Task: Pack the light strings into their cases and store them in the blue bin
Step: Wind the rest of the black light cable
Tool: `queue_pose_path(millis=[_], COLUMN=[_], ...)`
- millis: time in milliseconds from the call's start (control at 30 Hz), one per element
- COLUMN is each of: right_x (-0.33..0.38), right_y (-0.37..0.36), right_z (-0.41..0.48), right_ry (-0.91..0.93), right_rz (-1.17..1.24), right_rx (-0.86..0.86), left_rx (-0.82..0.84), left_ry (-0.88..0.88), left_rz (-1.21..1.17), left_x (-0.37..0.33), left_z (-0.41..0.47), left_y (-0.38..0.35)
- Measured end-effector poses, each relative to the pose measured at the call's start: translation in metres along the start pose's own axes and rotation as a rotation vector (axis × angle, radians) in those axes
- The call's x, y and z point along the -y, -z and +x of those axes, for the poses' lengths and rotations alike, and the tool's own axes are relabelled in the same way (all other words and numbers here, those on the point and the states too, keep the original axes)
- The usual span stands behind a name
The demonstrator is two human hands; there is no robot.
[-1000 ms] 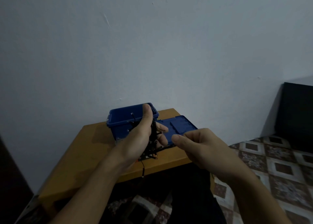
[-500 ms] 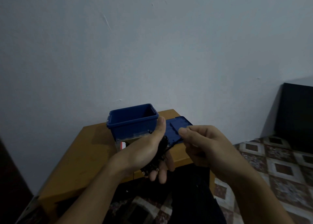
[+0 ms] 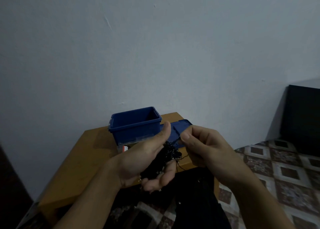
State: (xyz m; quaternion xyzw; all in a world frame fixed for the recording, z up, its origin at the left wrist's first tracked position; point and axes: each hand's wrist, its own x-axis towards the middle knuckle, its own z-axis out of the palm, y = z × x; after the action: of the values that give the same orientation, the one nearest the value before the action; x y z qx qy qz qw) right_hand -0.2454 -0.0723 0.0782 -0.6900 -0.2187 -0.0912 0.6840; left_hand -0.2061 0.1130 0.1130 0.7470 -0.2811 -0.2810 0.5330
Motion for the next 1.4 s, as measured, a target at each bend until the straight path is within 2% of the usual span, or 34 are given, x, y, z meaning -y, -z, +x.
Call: queue_pose_path(millis=[67, 167, 233, 367, 533, 767, 967, 1400], right_x=[-0.001, -0.004, -0.006, -0.010, -0.013, -0.017, -0.020, -0.018], right_y=[0.000, 0.001, 0.002, 0.003, 0.001, 0.000, -0.006, -0.007], right_z=[0.000, 0.000, 0.001, 0.002, 0.004, 0.006, 0.005, 0.003], right_ry=[0.017, 0.034, 0.029, 0.030, 0.079, 0.010, -0.064, -0.214], right_rz=[-0.019, 0.010, 0.050, 0.089, -0.062, -0.124, -0.215, -0.324], right_rx=[0.024, 0.071, 0.090, 0.071, 0.008, 0.005, 0.067, 0.141], left_rx=[0.012, 0.256, 0.340, 0.376, 0.384, 0.323, 0.236, -0.079], left_ry=[-0.016, 0.008, -0.015, -0.097, -0.149, -0.195, -0.246, -0.289], left_rz=[-0.027, -0.206, -0.297, -0.411, -0.508, -0.534, -0.585, -0.659], left_x=[0.002, 0.001, 0.002, 0.002, 0.000, -0.003, -0.009, -0.025], left_z=[-0.005, -0.008, -0.006, -0.006, -0.008, -0.008, -0.009, -0.013], left_y=[0.004, 0.003, 0.006, 0.008, 0.010, 0.010, 0.010, 0.001])
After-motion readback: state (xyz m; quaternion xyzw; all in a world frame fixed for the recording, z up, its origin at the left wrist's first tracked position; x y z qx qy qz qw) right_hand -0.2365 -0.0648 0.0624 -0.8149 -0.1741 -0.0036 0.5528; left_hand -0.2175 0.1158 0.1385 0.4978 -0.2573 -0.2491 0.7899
